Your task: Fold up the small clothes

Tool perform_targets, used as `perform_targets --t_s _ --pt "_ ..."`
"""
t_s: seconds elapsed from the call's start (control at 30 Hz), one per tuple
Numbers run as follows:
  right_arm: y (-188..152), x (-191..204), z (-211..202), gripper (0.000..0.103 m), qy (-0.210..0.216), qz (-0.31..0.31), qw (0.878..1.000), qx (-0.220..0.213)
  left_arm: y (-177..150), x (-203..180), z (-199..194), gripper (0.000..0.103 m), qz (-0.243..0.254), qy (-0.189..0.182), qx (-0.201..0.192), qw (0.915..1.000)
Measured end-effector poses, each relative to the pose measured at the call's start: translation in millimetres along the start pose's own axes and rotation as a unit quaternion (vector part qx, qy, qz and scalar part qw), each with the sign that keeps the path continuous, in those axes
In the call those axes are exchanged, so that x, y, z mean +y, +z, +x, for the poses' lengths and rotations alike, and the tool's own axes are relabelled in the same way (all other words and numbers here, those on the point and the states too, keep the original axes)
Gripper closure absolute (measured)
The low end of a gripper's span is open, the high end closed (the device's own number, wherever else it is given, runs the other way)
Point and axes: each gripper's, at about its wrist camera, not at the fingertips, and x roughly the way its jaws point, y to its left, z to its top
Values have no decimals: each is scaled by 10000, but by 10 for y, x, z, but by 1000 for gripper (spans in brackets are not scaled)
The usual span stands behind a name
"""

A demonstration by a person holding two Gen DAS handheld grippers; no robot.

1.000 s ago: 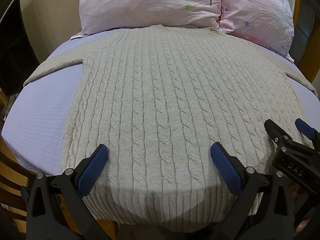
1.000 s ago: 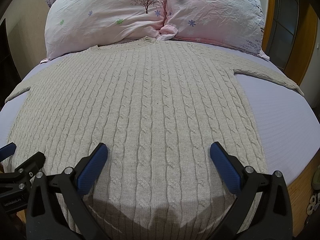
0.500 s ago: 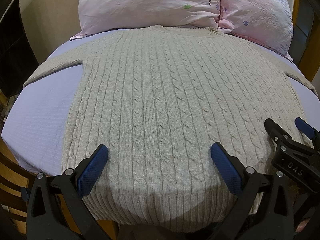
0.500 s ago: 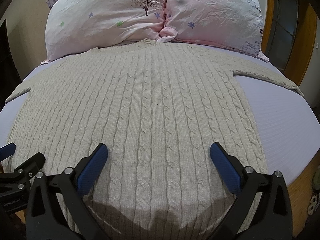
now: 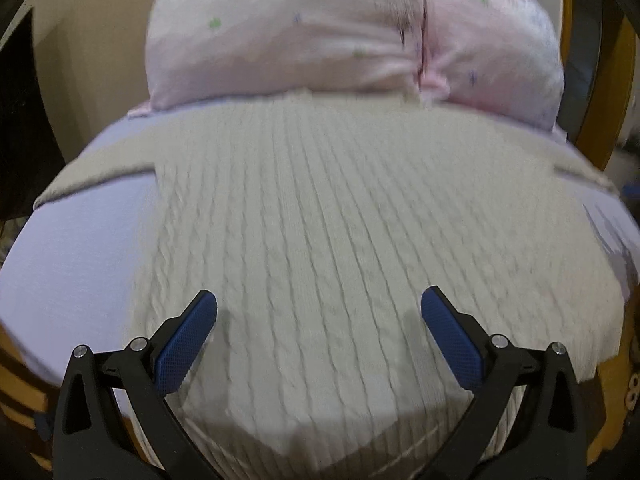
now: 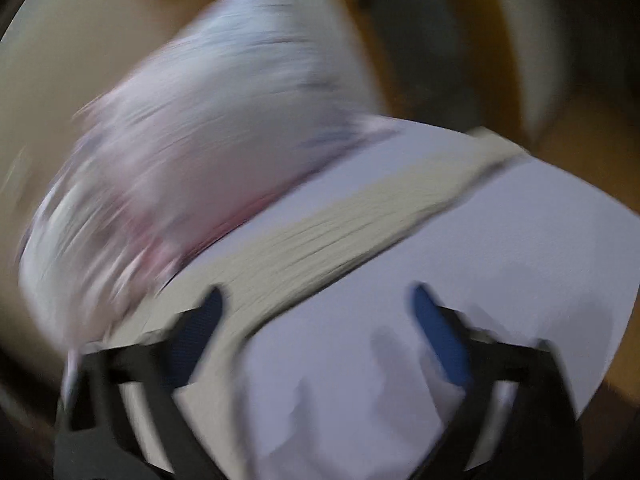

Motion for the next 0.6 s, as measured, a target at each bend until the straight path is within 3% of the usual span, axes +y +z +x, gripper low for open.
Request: perform_targets --t_s 0.17,0.23,0.3,0.33,0.4,0.47,0.6 --pt "633 -653 618 41 -852 1114 9899 193 216 447 -105 1 -510 -569 -643 9950" --pt "765 -795 809 42 -941 1421 9851 225 302 641 -123 1 -703 -813 -787 9911" --pt "864 -849 996 50 -940 1578 9829 151 393 917 -133 1 -996 -984 -933 9857" --pt "881 -857 1037 54 -972 1548 9831 77 405 1001 -137 1 -1125 -969 -954 9843" --pt "960 -832 1180 95 -1034 1447 9840 97 459 1258 -134 1 -1480 -851 -987 9804" --pt "1008 -769 1300 95 -970 1442 9848 57 514 1555 -99 1 -1880 -653 -977 9751" --pt "1028 58 925 96 -669 41 9948 -773 559 2188 -73 1 -2728 -174 -990 9568"
